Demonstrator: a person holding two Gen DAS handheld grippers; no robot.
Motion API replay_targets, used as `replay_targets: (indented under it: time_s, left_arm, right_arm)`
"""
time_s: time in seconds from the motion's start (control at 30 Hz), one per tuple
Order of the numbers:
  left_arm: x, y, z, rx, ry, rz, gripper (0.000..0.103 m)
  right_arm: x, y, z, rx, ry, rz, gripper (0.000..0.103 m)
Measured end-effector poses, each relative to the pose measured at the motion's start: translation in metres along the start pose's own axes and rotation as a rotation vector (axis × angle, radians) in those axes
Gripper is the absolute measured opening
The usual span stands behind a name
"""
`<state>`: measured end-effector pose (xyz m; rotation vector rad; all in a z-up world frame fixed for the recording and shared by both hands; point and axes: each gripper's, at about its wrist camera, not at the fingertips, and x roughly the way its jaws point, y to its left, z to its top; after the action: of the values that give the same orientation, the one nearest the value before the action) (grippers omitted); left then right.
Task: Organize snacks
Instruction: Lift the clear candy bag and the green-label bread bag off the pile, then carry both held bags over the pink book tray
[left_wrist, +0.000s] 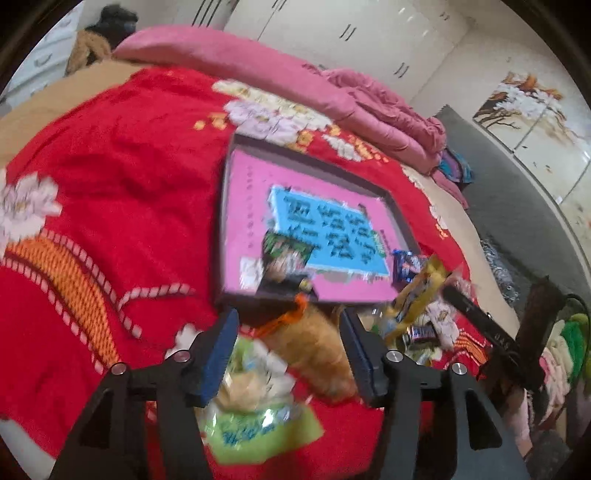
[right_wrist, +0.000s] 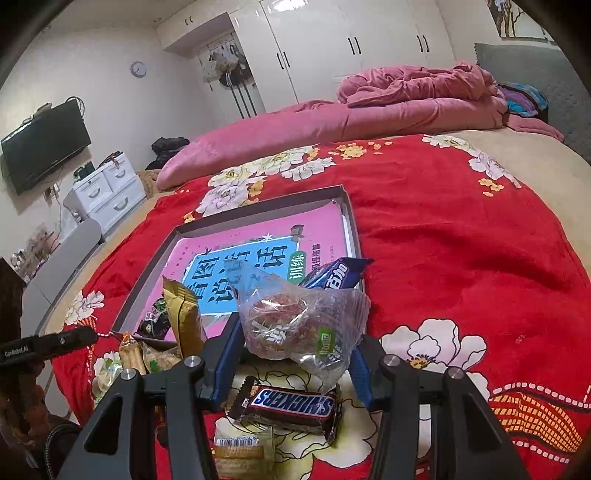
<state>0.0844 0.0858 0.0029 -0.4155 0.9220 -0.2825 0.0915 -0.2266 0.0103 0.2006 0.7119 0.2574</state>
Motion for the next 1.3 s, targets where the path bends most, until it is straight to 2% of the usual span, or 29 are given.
replay_targets:
  time_s: [0.1, 0.3, 0.37, 0.47, 0.5, 0.53, 0.57, 0.63, 0.77, 1.03, 1.3]
  left_arm:
    - [0.001, 0.009, -0.009, -0.002, 0.039, 0.068, 0.064]
    - [0.018, 0.008, -0.028, 0.018, 0.104, 0.189, 0.064]
    - [0.023, 0.005, -0.033, 0.030, 0.106, 0.238, 0.064]
    - [0.029, 0.004, -0.036, 0.025, 0.107, 0.273, 0.064]
    - [0.030, 0.004, -0.036, 0.019, 0.104, 0.284, 0.061]
    - [0.032, 0.003, -0.037, 0.018, 0.106, 0.299, 0.049]
    - [0.034, 0.003, -0.037, 0.021, 0.109, 0.299, 0.044]
    - [0.035, 0.003, -0.037, 0.019, 0.109, 0.296, 0.040]
    - [0.030, 0.004, -0.033, -0.002, 0.094, 0.251, 0.039]
    - [0.005, -0.003, -0.006, 0.011, -0.048, 0.196, 0.039]
    - [0.013, -0.011, 0.025, 0.033, -0.100, 0.198, 0.039]
  right_arm:
    - [-0.002, 0.002, 0.000, -0.009, -0.005, 0.001, 0.052]
    - [-0.003, 0.005, 0.002, -0.008, -0.015, 0.002, 0.052]
    - [-0.004, 0.008, 0.002, -0.016, -0.019, -0.002, 0.052]
    - [-0.003, 0.012, 0.001, -0.030, -0.020, -0.010, 0.052]
    - [-0.003, 0.013, 0.001, -0.033, -0.019, -0.013, 0.052]
    - [-0.003, 0.013, 0.001, -0.037, -0.019, -0.015, 0.052]
    - [-0.003, 0.014, 0.001, -0.039, -0.019, -0.018, 0.052]
    - [-0.003, 0.013, 0.001, -0.041, -0.020, -0.022, 0.052]
    - [-0.001, 0.012, 0.001, -0.030, -0.023, -0.030, 0.052]
    - [0.001, 0.009, 0.004, -0.014, -0.034, -0.043, 0.052]
    - [0.007, 0.011, 0.007, -0.015, -0.033, -0.057, 0.052]
